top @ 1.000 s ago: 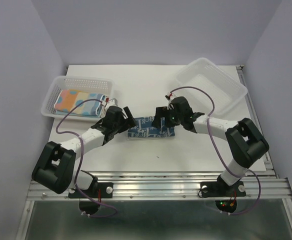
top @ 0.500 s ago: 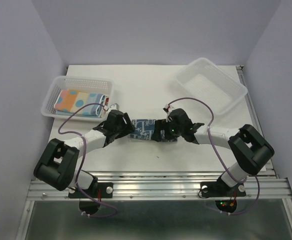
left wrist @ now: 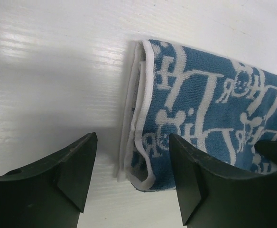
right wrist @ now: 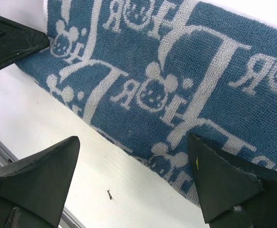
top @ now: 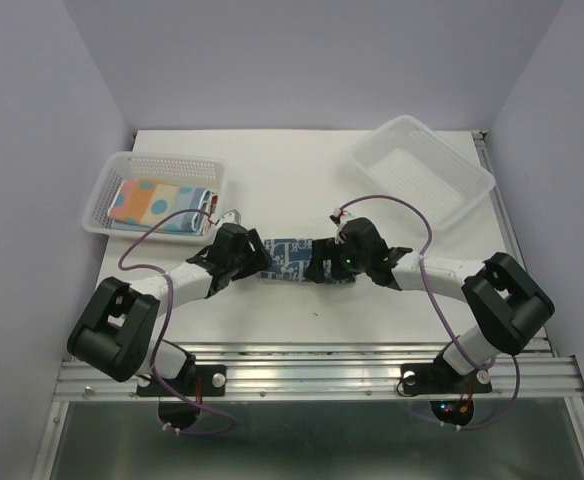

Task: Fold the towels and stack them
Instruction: Neatly place the folded towel into the bin

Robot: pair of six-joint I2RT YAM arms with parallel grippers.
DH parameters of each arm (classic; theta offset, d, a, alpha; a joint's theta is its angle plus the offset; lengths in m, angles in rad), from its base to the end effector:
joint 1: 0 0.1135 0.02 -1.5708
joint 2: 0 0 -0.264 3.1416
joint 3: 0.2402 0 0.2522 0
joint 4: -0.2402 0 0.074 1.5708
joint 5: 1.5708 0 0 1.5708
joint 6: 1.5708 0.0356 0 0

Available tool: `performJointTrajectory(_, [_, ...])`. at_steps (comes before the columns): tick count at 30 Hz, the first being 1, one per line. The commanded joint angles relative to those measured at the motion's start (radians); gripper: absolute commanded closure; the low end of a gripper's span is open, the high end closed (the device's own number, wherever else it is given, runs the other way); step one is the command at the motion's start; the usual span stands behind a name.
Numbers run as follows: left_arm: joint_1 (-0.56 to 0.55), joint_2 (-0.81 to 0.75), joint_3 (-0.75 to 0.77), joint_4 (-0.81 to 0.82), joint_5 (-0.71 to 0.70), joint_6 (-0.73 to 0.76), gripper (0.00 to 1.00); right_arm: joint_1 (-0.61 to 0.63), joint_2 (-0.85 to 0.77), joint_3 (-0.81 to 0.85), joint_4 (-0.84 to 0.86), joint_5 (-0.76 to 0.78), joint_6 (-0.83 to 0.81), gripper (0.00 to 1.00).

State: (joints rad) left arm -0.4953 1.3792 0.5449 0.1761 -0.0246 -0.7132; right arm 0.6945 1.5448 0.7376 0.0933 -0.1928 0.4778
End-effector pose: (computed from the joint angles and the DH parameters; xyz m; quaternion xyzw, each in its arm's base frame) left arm 0.2339 -0.1254 0.1645 -0.1030 0.8917 -0.2412 0.3689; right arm 0.2325 0.2025 0.1706 -0.1377 0.8958 0.3017 0.2961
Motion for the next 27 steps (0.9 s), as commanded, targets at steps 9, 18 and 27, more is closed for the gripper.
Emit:
performJointTrajectory(9, [-0.055, 0.124, 0.062, 0.039, 0.0, 0.038, 0.27, 0.002, -0.046, -0.023, 0.014, 0.026, -0.001, 0.0])
performJointTrajectory(18, [-0.118, 0.238, 0.081, -0.001, -0.078, 0.023, 0.66, 0.0, -0.173, -0.058, 0.035, 0.023, 0.002, 0.0])
performJointTrajectory(27, [-0.221, 0.325, 0.208, -0.174, -0.281, 0.04, 1.0, 0.002, -0.389, -0.151, 0.057, 0.151, 0.077, 0.0])
